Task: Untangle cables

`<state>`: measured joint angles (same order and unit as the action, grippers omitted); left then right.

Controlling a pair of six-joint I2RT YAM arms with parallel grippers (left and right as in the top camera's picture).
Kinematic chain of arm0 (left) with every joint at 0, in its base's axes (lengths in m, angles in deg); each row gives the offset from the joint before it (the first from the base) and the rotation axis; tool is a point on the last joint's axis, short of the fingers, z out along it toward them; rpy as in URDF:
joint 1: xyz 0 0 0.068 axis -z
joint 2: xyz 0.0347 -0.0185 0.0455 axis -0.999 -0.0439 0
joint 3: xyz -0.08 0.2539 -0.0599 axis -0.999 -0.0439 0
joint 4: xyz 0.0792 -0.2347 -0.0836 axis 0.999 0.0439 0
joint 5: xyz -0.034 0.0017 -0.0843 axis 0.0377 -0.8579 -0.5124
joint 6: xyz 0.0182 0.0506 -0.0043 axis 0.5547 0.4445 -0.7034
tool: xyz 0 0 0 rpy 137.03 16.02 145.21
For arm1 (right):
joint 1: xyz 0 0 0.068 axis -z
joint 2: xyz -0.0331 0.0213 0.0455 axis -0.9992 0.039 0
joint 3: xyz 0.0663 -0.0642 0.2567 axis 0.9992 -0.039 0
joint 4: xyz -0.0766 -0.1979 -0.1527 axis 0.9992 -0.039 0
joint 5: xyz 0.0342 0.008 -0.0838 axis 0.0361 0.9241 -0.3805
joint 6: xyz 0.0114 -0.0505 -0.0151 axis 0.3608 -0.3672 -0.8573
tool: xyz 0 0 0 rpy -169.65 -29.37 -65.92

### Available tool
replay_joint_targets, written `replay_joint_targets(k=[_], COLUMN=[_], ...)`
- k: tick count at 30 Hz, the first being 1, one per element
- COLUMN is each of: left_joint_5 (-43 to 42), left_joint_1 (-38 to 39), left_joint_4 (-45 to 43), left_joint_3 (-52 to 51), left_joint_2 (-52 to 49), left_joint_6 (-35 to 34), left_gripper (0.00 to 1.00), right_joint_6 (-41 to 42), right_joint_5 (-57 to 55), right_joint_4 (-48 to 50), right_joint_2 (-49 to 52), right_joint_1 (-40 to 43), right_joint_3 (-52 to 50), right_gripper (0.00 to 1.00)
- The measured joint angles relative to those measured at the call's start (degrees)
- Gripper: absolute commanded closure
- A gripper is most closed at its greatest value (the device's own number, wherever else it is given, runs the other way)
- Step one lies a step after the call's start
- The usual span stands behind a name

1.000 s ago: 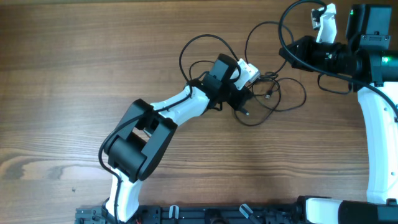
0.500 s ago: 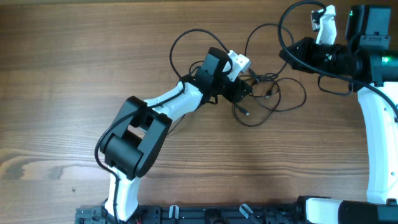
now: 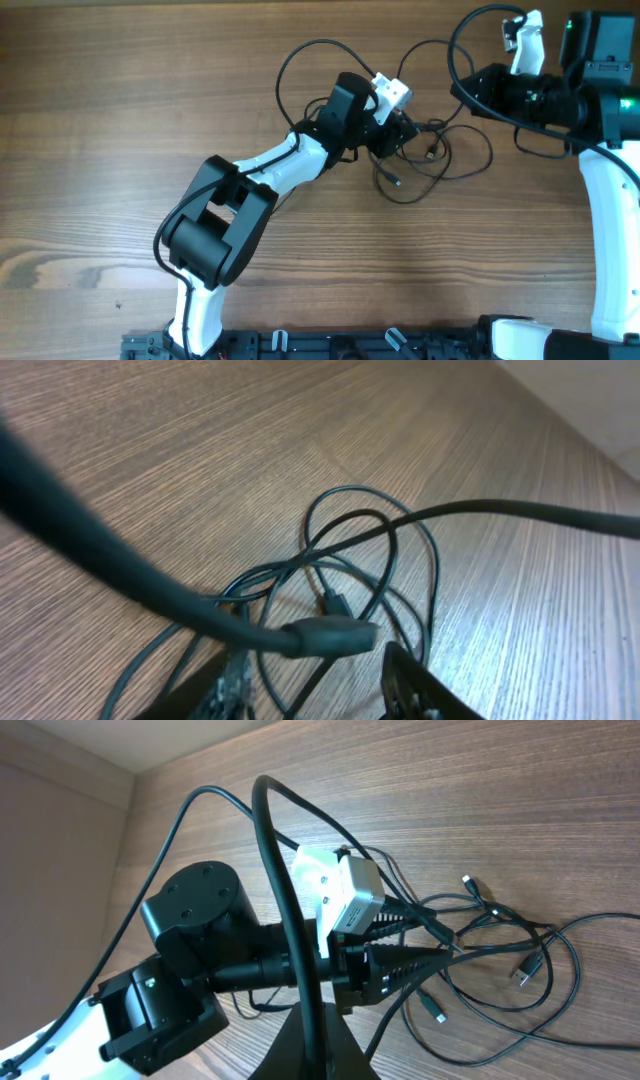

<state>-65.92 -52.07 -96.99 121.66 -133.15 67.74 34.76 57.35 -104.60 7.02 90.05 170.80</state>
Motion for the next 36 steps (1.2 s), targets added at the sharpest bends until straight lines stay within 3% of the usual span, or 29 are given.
replay_joint_targets(k=[18,20,23,36], left_joint_5=[-0.1,1.0,1.6,2.2], left_joint_1=[2.1,2.1,2.1,-0.4], left_joint_4=[-0.8,-1.1,-1.0,0.3], left_joint_3=[0.0,0.0,0.0,0.1], left_joint_2=[-2.2,-2.2,-2.3,-3.4], left_joint_6=[-0.4,-0.4,-0.6,-0.8], left_gripper=[0.63,0.69,0.96,0.96], right_joint_6=[0.0,0.0,0.0,0.0], right_joint_5=[0.0,0.3,0.7,0.6], right_joint_4=[-0.2,-0.2,-0.2,-0.2], right_joint_2=[0.0,0.0,0.0,0.0], right_joint_1=[0.0,0.0,0.0,0.0], right_joint_3=[0.0,0.0,0.0,0.0], right_gripper=[0.96,0.96,0.96,0.96])
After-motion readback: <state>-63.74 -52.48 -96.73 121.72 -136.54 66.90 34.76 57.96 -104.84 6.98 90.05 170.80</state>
